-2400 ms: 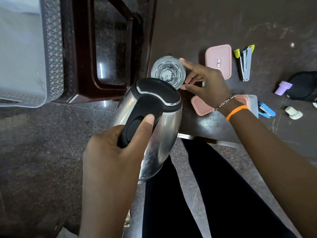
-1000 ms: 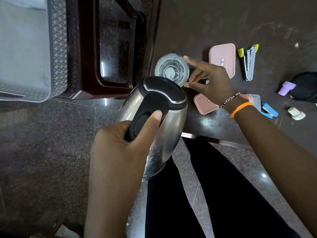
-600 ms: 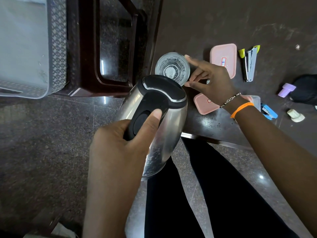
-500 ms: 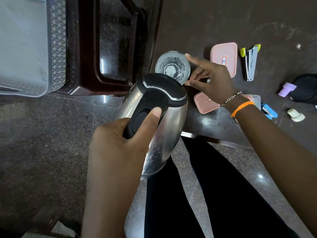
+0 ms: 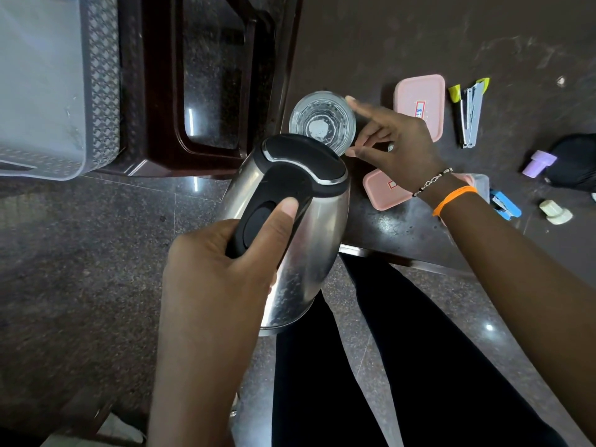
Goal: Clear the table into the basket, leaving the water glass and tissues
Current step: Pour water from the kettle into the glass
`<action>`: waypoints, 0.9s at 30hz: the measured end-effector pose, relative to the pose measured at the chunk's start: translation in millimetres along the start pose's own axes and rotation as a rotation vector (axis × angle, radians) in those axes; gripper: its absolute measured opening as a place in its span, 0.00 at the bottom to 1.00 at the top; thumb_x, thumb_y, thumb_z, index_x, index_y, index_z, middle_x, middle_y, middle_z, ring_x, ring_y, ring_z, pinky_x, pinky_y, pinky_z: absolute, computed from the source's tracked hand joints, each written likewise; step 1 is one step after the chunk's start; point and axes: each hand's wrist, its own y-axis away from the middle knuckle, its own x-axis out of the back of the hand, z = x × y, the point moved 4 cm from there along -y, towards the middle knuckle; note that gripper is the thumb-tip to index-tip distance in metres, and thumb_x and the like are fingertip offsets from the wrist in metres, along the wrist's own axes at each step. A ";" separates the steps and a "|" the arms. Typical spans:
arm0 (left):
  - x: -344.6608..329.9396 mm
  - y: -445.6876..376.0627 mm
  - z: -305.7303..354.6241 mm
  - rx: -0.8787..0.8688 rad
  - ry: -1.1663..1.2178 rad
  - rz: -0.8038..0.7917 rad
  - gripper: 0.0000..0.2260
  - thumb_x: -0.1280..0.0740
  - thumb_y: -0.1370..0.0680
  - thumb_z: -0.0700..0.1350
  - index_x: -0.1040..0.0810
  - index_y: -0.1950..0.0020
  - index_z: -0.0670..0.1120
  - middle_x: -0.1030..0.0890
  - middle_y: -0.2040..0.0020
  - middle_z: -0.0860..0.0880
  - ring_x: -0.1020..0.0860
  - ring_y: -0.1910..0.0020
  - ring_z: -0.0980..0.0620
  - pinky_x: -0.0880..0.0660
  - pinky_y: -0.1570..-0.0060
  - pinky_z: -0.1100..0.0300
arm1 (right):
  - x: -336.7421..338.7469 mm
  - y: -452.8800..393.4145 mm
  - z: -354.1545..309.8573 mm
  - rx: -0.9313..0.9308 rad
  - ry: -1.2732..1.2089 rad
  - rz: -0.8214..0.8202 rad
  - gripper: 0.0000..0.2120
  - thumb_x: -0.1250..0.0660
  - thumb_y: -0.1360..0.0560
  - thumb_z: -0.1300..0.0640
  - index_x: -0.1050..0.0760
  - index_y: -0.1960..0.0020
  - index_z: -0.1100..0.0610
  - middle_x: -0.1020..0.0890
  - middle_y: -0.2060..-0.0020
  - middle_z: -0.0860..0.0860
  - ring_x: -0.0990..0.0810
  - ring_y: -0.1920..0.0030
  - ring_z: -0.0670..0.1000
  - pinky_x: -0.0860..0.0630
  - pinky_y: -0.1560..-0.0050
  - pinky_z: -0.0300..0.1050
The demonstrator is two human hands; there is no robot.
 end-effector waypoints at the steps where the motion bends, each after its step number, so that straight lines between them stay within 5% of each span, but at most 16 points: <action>1: 0.0 0.3 0.4 0.000 0.000 0.000 0.29 0.32 0.34 0.64 0.28 0.70 0.36 0.27 0.75 0.37 0.31 0.79 0.50 0.34 0.77 0.60 | 0.1 -0.2 0.1 0.002 -0.002 0.001 0.31 0.27 0.32 0.58 0.33 0.32 0.47 0.20 0.63 0.49 0.21 0.63 0.46 0.24 0.50 0.34; 11: -2.2 0.8 0.1 0.034 0.032 -0.006 0.30 0.31 0.35 0.66 0.26 0.68 0.37 0.26 0.74 0.37 0.30 0.77 0.49 0.30 0.71 0.55 | -0.1 -0.9 1.4 0.013 -0.014 0.010 0.31 0.27 0.32 0.59 0.33 0.32 0.48 0.20 0.63 0.49 0.22 0.64 0.45 0.26 0.53 0.26; 27: -2.0 -0.1 -3.2 0.050 0.062 0.006 0.30 0.32 0.36 0.65 0.27 0.68 0.36 0.27 0.73 0.35 0.31 0.77 0.50 0.31 0.72 0.57 | -0.4 -0.2 -1.2 -0.011 0.013 0.013 0.31 0.26 0.32 0.57 0.32 0.33 0.47 0.20 0.64 0.49 0.21 0.64 0.47 0.23 0.51 0.39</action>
